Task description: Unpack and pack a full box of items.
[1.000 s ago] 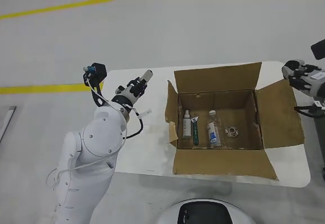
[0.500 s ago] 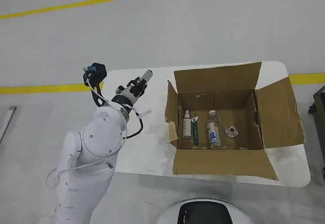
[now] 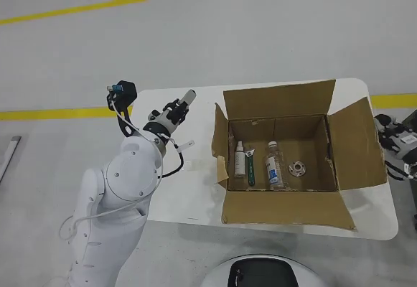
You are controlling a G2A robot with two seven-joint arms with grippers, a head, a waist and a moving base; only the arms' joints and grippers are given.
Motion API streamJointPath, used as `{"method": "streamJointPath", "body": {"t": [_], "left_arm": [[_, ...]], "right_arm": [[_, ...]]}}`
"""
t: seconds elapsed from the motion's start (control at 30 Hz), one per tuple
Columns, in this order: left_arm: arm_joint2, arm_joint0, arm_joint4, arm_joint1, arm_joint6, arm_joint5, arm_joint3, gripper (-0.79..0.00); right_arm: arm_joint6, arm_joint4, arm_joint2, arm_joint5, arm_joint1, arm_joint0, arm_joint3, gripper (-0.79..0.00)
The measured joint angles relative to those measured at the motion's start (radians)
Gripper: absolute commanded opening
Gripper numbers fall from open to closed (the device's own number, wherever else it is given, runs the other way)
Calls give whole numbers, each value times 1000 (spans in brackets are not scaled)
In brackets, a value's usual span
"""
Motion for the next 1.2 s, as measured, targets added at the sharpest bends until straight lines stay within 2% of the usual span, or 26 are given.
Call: {"method": "streamJointPath", "body": {"t": [0.23,0.53,0.67,0.93,1.03,1.13,1.17,1.2], "left_arm": [[0,0,0,0,0,0,0,0],[0,0,0,0,0,0,0,0],[0,0,0,0,0,0,0,0],[-4,8,-11,-1,3,-6,4,0],[-21,41,-69,-2,11,-41,23,0],[-19,66,-59,4,-23,-103,51,0],[-19,73,-48,7,-33,-120,57,-225],[-21,81,-39,9,-42,-135,63,-496]], "right_arm": [[34,43,-58,-91,-2,25,-54,-785],[153,-76,-188,-181,-1,67,-98,-785],[210,-128,-229,-176,-1,90,-87,-785],[189,-72,-223,-147,-3,116,-86,-785],[181,-42,-197,-138,-2,120,-87,-785],[187,-11,-174,-128,0,121,-85,-785],[190,-9,-168,-127,1,121,-85,-785],[191,-8,-164,-126,1,121,-84,-785]]}}
